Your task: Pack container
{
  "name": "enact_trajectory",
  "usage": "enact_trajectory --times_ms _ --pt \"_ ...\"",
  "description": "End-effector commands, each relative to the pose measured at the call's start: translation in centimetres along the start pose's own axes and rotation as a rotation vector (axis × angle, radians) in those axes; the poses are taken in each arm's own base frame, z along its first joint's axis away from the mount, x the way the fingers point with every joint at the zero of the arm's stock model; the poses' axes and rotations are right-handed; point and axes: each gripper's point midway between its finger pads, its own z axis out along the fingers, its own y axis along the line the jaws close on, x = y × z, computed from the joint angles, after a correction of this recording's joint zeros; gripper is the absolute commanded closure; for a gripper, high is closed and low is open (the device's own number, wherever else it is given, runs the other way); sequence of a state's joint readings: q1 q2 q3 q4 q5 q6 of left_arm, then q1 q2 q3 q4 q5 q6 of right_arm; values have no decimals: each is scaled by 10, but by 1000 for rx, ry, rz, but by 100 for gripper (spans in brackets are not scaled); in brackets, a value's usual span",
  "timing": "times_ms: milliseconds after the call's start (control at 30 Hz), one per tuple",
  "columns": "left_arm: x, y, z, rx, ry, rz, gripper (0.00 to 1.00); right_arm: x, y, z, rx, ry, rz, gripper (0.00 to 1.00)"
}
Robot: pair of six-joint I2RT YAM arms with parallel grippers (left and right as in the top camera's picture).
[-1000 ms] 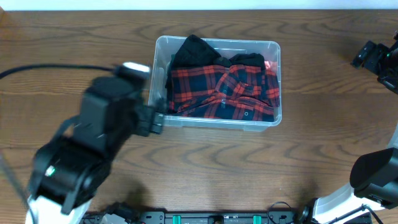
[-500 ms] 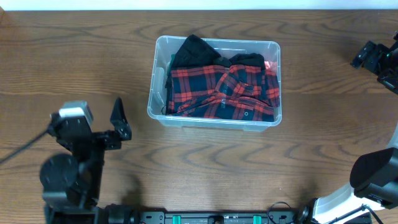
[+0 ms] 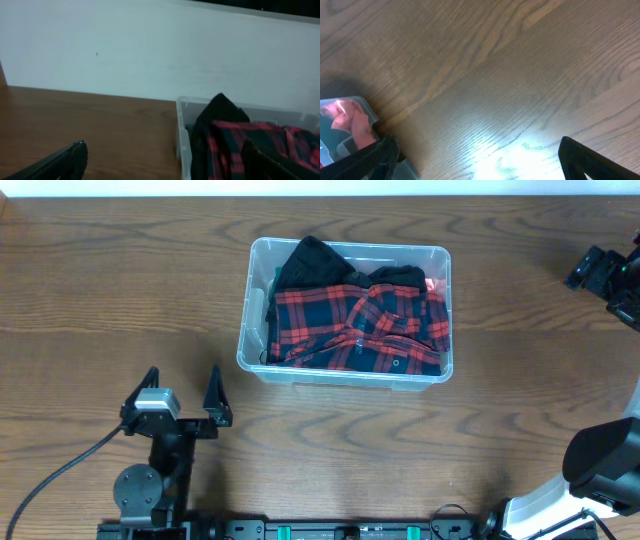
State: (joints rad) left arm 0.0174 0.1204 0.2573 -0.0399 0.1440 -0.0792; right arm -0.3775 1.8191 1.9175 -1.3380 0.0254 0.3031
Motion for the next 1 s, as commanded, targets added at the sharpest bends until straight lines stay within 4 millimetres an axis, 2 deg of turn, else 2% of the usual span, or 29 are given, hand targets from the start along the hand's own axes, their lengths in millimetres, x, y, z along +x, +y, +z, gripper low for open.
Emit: enact_trajectory --times_ms 0,667,967 --pt "-1 -5 -4 31 -29 -9 2 0 -2 2 6 5 9 1" --pt "35 -3 -1 41 -1 -12 2 0 -2 2 6 5 9 1" --pt "62 1 5 36 40 -16 2 0 -2 2 6 5 9 1"
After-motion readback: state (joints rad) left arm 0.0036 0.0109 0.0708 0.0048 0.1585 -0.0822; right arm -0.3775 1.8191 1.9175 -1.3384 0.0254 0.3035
